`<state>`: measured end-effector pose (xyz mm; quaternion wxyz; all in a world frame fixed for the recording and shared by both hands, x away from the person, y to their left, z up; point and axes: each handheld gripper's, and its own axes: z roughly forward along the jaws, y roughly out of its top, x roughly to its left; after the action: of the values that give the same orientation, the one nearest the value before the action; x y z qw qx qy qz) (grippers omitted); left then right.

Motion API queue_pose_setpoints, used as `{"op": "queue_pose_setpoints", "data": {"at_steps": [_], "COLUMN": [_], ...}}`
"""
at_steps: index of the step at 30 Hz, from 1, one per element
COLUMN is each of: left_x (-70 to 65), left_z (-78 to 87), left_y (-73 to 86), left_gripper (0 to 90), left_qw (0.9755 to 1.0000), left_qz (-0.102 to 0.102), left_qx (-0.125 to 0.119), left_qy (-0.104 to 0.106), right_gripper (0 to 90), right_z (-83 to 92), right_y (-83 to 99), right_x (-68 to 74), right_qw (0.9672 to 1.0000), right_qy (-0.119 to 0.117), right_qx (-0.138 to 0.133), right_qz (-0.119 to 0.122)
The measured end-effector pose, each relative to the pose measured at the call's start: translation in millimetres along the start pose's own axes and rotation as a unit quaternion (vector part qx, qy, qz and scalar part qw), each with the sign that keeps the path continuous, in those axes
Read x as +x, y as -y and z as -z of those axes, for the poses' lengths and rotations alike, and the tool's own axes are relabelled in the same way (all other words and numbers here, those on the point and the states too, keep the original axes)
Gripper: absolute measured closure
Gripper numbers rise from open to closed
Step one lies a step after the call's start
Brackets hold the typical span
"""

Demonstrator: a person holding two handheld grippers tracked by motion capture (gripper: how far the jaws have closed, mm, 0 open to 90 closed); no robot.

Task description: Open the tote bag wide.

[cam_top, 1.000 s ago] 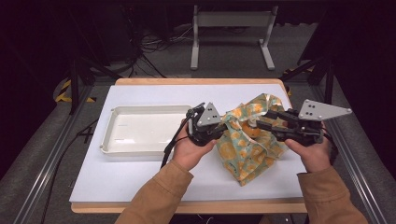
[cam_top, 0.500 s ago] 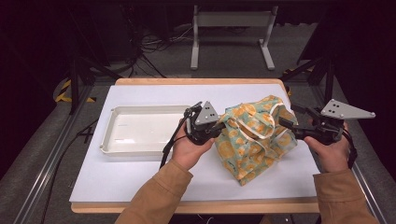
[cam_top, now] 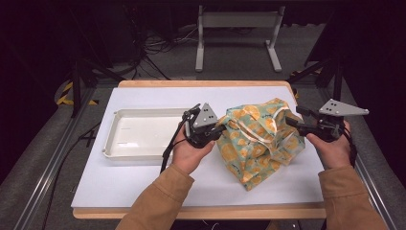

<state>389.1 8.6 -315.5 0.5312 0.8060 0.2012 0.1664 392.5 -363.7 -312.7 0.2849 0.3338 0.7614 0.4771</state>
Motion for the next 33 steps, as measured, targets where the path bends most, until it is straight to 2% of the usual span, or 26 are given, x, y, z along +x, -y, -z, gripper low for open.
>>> {"op": "queue_pose_setpoints", "data": {"at_steps": [1, 3, 5, 8, 21, 25, 30, 33], "left_x": [0.3, 1.9, 2.6, 6.3, 21.6, 24.9, 29.4, 30.6], "left_z": [0.9, 2.2, 3.1, 6.0, 3.6, 2.3, 1.7, 1.1], "left_y": [0.2, 0.4, 0.6, 1.6, 7.7, 9.7, 15.9, 19.5], "left_gripper": [89.4, 89.4, 89.4, 89.4, 89.3, 89.4, 89.3, 89.3], "left_qw": [1.0, 1.0, 1.0, 0.9999, 0.9986, 0.9979, 0.9967, 0.9957], "left_qz": [0.004, 0.001, 0.002, 0.006, 0.031, 0.034, 0.045, 0.046], "left_qx": [-0.001, -0.002, -0.002, -0.004, 0.002, 0.006, 0.015, 0.025], "left_qy": [0.0, -0.003, -0.005, -0.015, -0.042, -0.055, -0.066, -0.076], "right_gripper": [47.3, 60.8, 74.6, 86.4, 89.8, 89.9, 90.0, 90.0], "right_z": [-1.7, -4.0, -5.8, -7.2, -9.8, -20.0, -26.0, -29.8], "right_y": [0.6, 1.5, 1.5, 0.7, -10.5, -16.6, -16.9, -16.7], "right_x": [-0.8, -3.1, -4.1, -5.3, -9.0, -8.3, -5.8, -4.4], "right_qw": [1.0, 1.0, 0.9999, 0.9998, 0.9995, 0.9993, 0.9991, 0.9991], "right_qy": [-0.001, -0.009, -0.006, -0.01, 0.004, 0.004, 0.001, 0.0], "right_qx": [0.001, 0.002, 0.01, 0.016, 0.028, 0.034, 0.036, 0.039], "right_qz": [0.002, 0.002, 0.008, 0.008, 0.013, 0.016, 0.02, 0.018]}}
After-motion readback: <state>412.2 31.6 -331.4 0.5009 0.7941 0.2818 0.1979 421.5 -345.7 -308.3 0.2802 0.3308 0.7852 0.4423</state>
